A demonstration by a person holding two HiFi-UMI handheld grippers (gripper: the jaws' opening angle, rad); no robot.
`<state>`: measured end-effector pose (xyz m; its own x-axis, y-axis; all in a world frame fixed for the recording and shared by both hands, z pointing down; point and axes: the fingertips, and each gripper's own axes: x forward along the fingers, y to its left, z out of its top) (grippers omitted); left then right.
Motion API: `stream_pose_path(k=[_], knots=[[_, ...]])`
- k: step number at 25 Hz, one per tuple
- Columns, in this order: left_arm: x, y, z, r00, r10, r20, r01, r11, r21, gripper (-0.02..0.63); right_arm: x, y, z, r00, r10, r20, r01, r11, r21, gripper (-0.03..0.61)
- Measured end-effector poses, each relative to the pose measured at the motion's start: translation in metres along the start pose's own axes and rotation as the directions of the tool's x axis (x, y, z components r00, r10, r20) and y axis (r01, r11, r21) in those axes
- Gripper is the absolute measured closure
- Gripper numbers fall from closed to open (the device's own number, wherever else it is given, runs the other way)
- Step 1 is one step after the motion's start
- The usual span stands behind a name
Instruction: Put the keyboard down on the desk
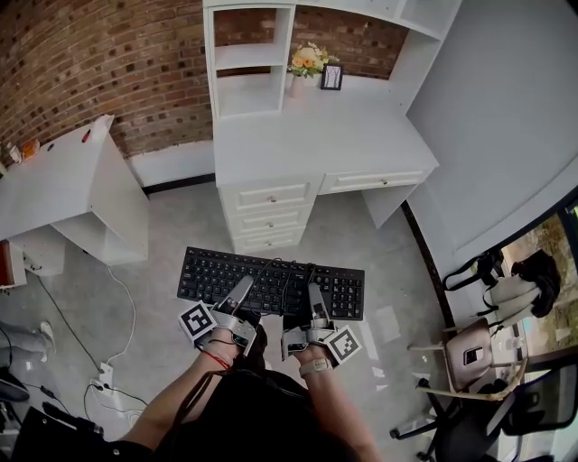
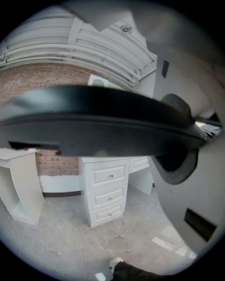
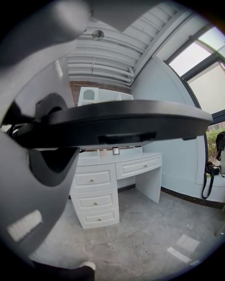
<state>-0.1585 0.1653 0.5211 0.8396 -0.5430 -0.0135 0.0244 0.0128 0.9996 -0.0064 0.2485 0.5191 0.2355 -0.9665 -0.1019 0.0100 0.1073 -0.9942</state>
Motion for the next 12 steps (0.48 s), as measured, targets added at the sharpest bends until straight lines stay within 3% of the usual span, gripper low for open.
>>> stream_pose_path(k=[12], knots=[[0.069,0.010,0.017,1.000,0.012,-0.024,-0.012,1.000,-0.022,0.545,0.057,-0.012,0.036,1.000,-0.018,0.019,0.019,1.000,-0.015,0.483]])
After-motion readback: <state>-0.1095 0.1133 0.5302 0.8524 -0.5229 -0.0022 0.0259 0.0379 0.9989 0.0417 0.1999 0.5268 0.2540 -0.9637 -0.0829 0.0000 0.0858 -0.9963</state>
